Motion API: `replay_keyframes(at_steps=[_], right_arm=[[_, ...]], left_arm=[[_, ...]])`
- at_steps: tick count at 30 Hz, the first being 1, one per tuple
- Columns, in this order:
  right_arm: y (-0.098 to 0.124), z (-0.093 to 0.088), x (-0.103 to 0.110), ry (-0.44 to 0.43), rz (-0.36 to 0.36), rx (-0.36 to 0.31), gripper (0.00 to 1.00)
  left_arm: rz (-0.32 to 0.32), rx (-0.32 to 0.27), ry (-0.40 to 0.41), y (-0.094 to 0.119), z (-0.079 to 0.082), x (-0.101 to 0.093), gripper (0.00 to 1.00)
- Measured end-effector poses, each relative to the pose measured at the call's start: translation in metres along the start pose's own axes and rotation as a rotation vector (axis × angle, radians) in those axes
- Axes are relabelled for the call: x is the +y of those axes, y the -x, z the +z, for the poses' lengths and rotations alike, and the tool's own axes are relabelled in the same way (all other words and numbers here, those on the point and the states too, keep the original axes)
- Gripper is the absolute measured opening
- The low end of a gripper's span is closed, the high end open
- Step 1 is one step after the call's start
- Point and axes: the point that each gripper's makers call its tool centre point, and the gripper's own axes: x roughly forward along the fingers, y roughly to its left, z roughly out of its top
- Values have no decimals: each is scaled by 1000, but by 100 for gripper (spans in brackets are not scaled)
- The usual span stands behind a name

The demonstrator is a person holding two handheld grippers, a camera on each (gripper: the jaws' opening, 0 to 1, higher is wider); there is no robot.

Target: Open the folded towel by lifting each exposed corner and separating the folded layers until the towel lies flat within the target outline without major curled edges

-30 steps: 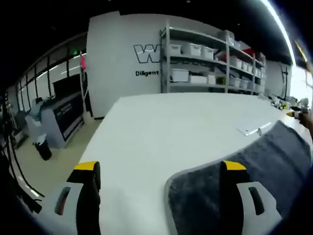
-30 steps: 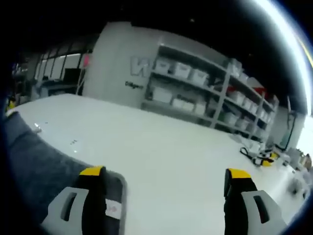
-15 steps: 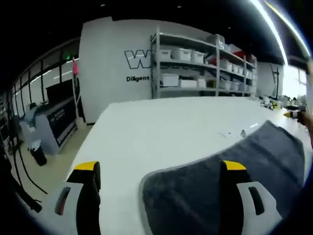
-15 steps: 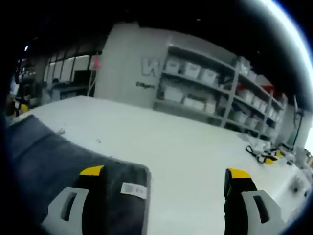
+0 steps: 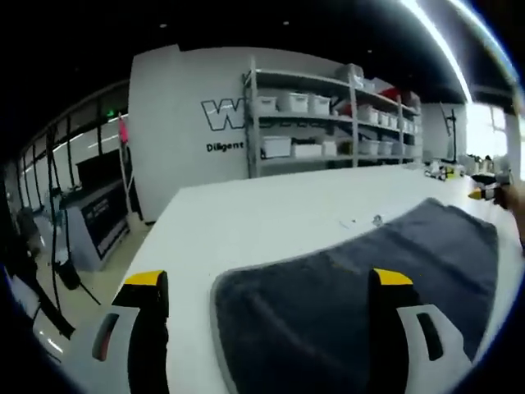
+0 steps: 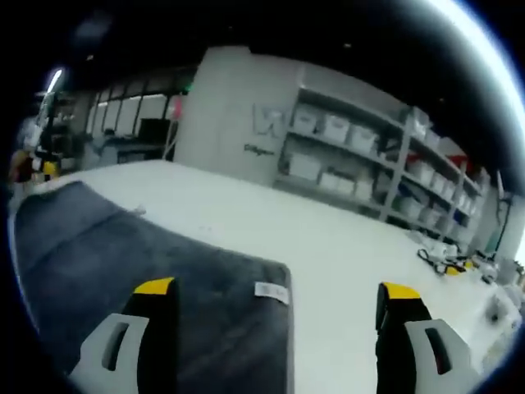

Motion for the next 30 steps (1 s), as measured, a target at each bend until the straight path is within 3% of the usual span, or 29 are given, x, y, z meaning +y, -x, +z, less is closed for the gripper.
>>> replay_keyframes(at_steps=[3, 7, 9, 11, 15, 18, 22, 26, 30], right_arm=[[8, -6, 1, -39, 15, -2, 100], [33, -10, 5, -81, 19, -30, 100], [52, -15, 13, -96, 33, -14, 100], [76, -13, 27, -55, 23, -41, 100], [112, -23, 50, -94, 67, -57, 100], [135, -36, 51, -97, 52, -54, 100], [161, -40, 51, -81, 39, -69, 100], [183, -29, 55, -81, 57, -115, 100], [208, -34, 65, -81, 58, -135, 100]], left_arm=[[-23, -39, 13, 11, 4, -13, 99], [-21, -10, -42, 30, -12, -25, 99], [-22, 4, -42, 41, -19, -30, 95], [-33, 8, -19, 53, -23, -39, 95], [-48, -20, -4, 83, -28, -62, 99], [-63, -42, -20, 106, -34, -79, 100], [-75, -56, 1, 134, -44, -92, 100], [-64, -68, -12, 163, -43, -99, 100], [-53, -108, -1, 189, -36, -107, 100]])
